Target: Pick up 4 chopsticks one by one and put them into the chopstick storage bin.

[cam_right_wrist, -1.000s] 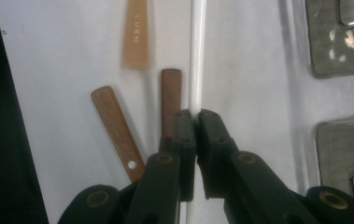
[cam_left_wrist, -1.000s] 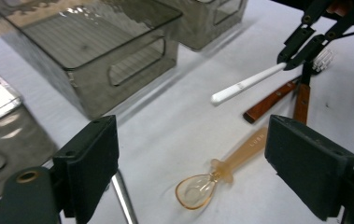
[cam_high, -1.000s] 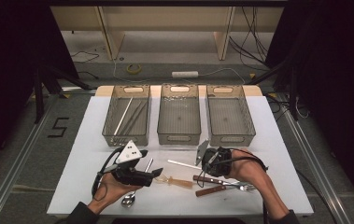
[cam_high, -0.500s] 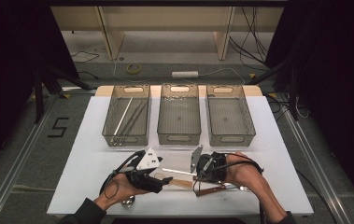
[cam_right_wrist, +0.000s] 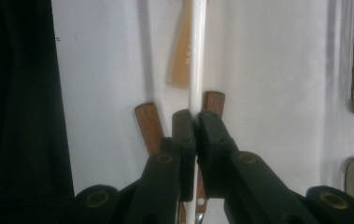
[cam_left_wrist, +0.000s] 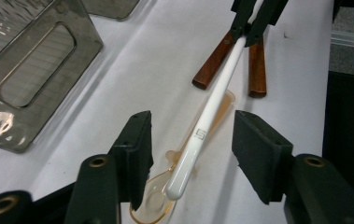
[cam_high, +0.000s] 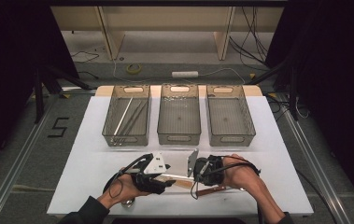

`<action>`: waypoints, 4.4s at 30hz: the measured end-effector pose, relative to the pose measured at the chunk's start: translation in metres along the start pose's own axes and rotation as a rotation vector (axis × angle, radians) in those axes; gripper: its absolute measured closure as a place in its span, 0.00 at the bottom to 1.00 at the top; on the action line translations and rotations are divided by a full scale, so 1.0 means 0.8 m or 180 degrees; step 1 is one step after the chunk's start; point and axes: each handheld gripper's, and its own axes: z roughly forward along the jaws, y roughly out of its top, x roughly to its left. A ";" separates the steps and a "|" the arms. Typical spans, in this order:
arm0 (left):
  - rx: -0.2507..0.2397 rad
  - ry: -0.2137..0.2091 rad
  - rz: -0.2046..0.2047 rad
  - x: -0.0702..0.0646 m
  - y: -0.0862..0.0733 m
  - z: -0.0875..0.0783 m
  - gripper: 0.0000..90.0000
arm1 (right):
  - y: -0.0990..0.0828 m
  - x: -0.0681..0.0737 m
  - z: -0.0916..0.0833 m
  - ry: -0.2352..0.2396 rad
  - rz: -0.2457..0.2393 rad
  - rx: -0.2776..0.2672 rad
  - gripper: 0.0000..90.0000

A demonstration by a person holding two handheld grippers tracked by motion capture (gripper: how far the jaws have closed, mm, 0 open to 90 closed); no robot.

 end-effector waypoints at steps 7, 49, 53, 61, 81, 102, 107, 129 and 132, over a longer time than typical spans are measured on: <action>0.0046 -0.0094 0.0109 -0.006 0.005 0.003 0.63 | 0.000 0.001 0.000 -0.0012 -0.0084 -0.0042 0.96; -0.0174 0.0071 -0.0017 0.013 -0.002 -0.018 0.92 | -0.035 -0.014 -0.051 -0.0209 0.0635 -0.1051 0.49; -0.0222 0.0182 -0.0150 0.019 -0.003 -0.023 0.92 | -0.046 -0.019 -0.051 -0.0306 0.0893 -0.1297 0.45; -0.0368 0.0474 -0.0465 0.038 -0.006 -0.038 0.92 | -0.075 -0.014 -0.044 -0.0498 0.1388 -0.1787 0.39; -0.0566 0.1218 -0.1104 0.115 -0.021 -0.073 0.92 | -0.117 0.010 -0.014 -0.0512 0.1933 -0.2245 0.32; -0.0409 0.1758 -0.1723 0.191 -0.066 -0.086 0.92 | -0.128 0.022 -0.006 -0.0479 0.2066 -0.2333 0.30; -0.0315 0.1831 -0.1848 0.200 -0.070 -0.085 0.92 | -0.127 0.025 -0.006 -0.0446 0.2054 -0.2338 0.28; 0.0003 0.1932 -0.2093 0.225 -0.081 -0.072 0.92 | -0.125 0.030 -0.004 -0.0409 0.2013 -0.2309 0.28; 0.0038 0.1940 -0.2110 0.227 -0.082 -0.068 0.92 | -0.125 0.030 -0.004 -0.0406 0.2007 -0.2303 0.29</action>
